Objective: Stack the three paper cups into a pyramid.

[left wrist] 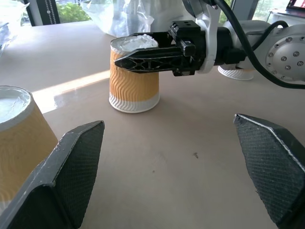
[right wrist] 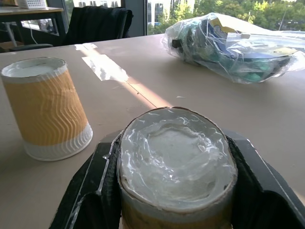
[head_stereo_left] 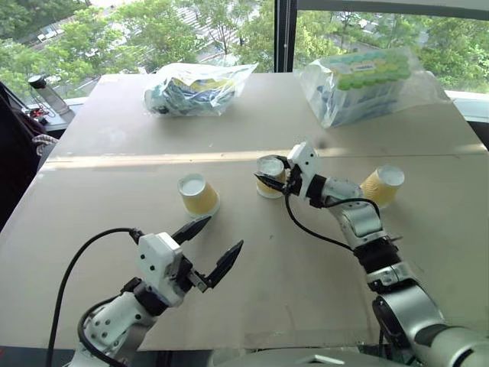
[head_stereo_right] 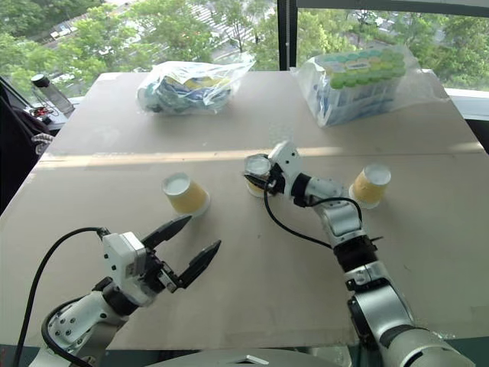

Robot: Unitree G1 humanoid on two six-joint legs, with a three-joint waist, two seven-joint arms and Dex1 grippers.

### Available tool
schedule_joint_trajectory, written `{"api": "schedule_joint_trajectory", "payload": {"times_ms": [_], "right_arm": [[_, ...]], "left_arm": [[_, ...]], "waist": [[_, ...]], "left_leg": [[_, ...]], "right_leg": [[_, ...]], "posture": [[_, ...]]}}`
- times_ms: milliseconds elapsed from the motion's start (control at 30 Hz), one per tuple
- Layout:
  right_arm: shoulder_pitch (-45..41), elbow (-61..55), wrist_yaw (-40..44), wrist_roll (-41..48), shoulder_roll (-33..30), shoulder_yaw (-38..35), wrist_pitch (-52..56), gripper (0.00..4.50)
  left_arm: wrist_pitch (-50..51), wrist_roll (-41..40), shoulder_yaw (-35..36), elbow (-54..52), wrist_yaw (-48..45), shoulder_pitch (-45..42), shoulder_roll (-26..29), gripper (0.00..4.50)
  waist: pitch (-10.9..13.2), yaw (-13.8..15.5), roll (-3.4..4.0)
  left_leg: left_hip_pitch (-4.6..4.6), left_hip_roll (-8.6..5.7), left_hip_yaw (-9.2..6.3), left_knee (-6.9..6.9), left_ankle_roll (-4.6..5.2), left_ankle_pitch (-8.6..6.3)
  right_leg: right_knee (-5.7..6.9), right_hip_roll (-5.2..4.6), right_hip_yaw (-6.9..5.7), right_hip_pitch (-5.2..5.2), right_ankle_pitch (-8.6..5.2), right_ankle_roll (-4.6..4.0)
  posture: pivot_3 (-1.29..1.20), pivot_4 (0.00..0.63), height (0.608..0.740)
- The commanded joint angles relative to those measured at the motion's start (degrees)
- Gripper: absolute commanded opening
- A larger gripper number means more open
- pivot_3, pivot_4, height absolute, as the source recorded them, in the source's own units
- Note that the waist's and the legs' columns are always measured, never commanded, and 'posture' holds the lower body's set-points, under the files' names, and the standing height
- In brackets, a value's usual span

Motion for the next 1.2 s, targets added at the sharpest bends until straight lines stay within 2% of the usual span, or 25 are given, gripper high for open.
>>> {"api": "schedule_joint_trajectory", "payload": {"times_ms": [33,100,300,467,600,767,933,1200], "right_arm": [[-0.77,0.66,1.15,0.51,0.44,-0.95,-1.85,3.71],[0.13,-0.42,1.33,0.85,0.13,-1.37,-1.88,4.46],[6.57,-10.14,2.28,0.63,-4.19,-1.35,2.15,4.46],[15.88,-21.51,0.42,-0.81,-11.25,-4.24,2.41,4.46],[22.68,-32.96,2.41,5.31,-15.83,-9.87,1.68,4.46],[25.19,-42.06,-1.59,8.72,-19.99,-18.61,5.27,4.46],[29.52,-43.67,-7.89,10.25,-21.90,-26.78,11.83,4.46],[34.13,-40.51,-13.45,7.96,-18.85,-26.73,11.58,4.46]], "left_arm": [[-0.40,0.42,-0.39,-3.43,1.06,-0.96,-0.10,4.50],[-0.28,0.35,-0.48,-3.63,1.39,-1.32,0.00,4.50],[1.51,-0.58,-1.59,-4.90,1.77,-2.89,0.56,4.50],[4.56,-2.09,-3.50,-3.81,1.60,-9.23,1.12,4.50],[6.62,-4.86,-5.47,-2.93,-1.06,-12.72,2.28,4.50],[8.14,-6.46,-8.03,-1.37,-8.17,-17.18,7.08,4.50],[12.43,-10.74,-9.60,1.12,-11.84,-25.31,9.02,4.50],[15.76,-12.58,-9.20,2.99,-14.31,-32.04,11.03,4.50]], "waist": [[0.00,-0.12,0.00],[0.00,-0.29,0.00],[0.00,-0.24,0.00],[-0.02,0.32,-0.02],[-0.01,-0.04,-0.02],[0.00,-0.19,-0.02],[-0.06,1.04,-0.12],[-0.06,0.57,-0.11]], "left_leg": [[-0.01,0.00,0.00,0.00,0.00,0.00],[-0.01,0.00,0.01,0.00,0.00,0.00],[-0.08,0.00,0.07,0.00,-0.02,0.00],[-0.10,0.00,0.08,0.04,-0.02,0.00],[-0.11,-0.01,0.11,0.07,-0.02,0.00],[-0.04,0.05,0.17,0.04,-0.03,0.01],[-0.05,0.03,0.12,0.13,-0.04,0.01],[-0.10,0.04,0.21,0.06,-0.04,0.02]], "right_leg": [[0.00,0.00,0.00,-0.01,0.00,0.00],[0.04,0.00,0.00,-0.05,0.00,0.00],[0.22,-0.02,0.02,-0.21,0.00,0.00],[0.26,-0.04,0.02,-0.20,0.00,0.00],[0.26,-0.04,0.06,-0.21,0.00,0.00],[0.37,0.02,0.15,-0.21,0.00,0.00],[0.38,-0.01,0.09,-0.18,0.00,0.00],[0.38,0.00,0.18,-0.26,0.00,0.00]], "posture": [[0.00,0.150,0.740],[0.00,0.150,0.740],[0.00,0.150,0.740],[0.00,0.150,0.740],[0.00,0.150,0.740],[0.00,0.150,0.740],[0.00,0.150,0.740],[0.00,0.150,0.740]]}}
